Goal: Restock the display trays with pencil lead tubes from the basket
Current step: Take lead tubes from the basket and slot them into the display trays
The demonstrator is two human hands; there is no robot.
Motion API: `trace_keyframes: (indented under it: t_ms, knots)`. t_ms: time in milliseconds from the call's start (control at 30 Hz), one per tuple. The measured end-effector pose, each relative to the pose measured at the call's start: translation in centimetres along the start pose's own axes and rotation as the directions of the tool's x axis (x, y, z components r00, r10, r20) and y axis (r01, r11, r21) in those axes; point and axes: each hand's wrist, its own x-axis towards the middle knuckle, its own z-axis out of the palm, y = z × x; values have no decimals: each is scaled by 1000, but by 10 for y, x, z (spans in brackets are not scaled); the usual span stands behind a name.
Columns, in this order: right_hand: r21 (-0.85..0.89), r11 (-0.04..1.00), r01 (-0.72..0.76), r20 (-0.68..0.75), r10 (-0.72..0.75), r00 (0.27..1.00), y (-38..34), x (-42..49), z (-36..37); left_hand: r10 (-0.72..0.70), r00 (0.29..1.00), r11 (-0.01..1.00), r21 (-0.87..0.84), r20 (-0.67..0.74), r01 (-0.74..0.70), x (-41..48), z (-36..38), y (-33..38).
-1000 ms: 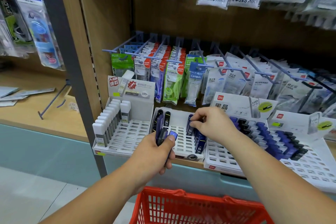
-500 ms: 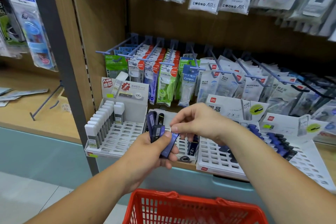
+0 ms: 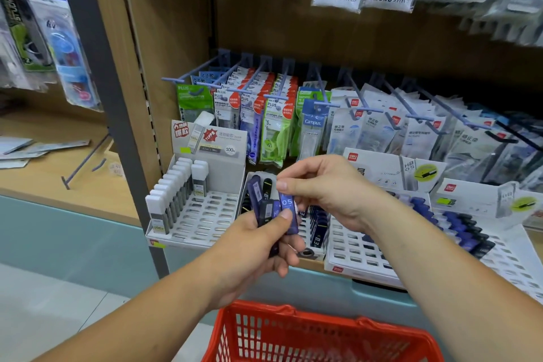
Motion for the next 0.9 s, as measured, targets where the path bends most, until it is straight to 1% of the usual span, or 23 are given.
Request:
trace_keyframes:
  t_ms: [67,133,267,333,400,467,533,600,667,767,900]
  knots:
    - [2,1000,-3,13,3,1000,-3,0,2,-7,1000,1000,19,-3,7,0,-2,0]
    - [-12,1000,-13,42,13,999,-6,-1,4,-6,1000,997,80,-7,6,0,-7,1]
    - [-146,989,-5,179,32,983,-7,-3,9,-36,999,980,199,32,29,-3,-9,1]
    - [-139,990,29,231,4,973,-6,-5,14,-55,996,972,234,72,37,-5,-7,3]
    - [-94,994,52,231,-29,972,-7,-6,20,-66,993,970,238,97,42,-5,-8,3]
    - [-7,998,64,180,-62,982,-7,-6,22,-95,989,968,241,109,66,-6,-11,2]
    - [120,991,54,61,-62,996,-9,-4,19,-142,983,952,288,115,104,-6,-14,-1]
    - [178,983,39,-36,-33,999,-11,-2,12,-173,981,933,333,93,133,-7,-16,-5]
    - [181,983,7,-79,8,997,-10,-1,4,-170,984,933,331,50,144,-6,-20,-5]
    - [127,990,-54,-162,74,984,-2,0,-5,-145,989,946,292,-15,143,-4,-27,-4]
    - [174,979,-106,-156,134,979,3,-2,-9,-135,988,949,278,-76,151,-2,-28,-7]
